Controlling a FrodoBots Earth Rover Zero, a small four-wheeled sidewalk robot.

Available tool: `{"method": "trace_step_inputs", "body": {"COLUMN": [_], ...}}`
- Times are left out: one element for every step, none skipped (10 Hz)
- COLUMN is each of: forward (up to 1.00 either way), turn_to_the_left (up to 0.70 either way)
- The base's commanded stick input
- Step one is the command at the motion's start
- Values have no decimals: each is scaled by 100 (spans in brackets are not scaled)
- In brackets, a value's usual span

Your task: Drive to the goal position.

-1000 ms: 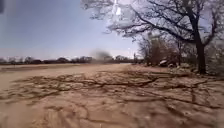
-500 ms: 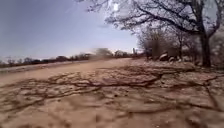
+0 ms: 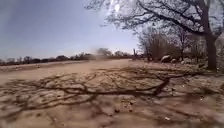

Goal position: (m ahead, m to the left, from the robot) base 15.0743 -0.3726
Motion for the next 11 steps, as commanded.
{"method": "trace_step_inputs", "body": {"forward": [100, 100, 100, 100, 100, 100, 100, 100, 100, 100, 100], "turn_to_the_left": [0, 0, 0, 0, 0, 0, 0, 0, 0, 0, 0]}}
